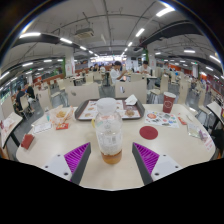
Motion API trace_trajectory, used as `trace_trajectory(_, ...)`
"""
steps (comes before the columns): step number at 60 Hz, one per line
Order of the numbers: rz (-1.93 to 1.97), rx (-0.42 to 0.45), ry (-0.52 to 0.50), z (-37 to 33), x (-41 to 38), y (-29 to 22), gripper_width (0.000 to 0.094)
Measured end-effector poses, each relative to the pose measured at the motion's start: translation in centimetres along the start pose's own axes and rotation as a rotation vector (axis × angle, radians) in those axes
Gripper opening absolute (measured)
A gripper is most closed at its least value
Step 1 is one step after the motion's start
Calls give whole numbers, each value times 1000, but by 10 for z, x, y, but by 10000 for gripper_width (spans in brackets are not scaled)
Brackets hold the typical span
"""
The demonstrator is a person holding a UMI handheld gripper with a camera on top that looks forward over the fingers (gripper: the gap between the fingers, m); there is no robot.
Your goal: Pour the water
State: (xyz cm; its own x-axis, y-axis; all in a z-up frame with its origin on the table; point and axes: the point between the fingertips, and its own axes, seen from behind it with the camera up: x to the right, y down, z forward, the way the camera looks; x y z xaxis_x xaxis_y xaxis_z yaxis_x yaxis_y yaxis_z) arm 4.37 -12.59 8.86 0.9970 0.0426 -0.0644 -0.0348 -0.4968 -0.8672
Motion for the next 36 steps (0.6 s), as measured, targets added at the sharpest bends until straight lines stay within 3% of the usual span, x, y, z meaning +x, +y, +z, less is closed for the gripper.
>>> trace_trajectory(9, -7, 49, 48, 45, 3, -14, 834)
trace_trajectory(13, -17, 68, 57, 60, 5, -16, 747)
trace_trajectory(18, -25, 100, 43, 69, -1, -20, 557)
trace_trajectory(30, -72, 97, 55, 68, -9, -21, 424)
trace_trajectory(36, -111, 72, 26, 63, -30, -19, 419)
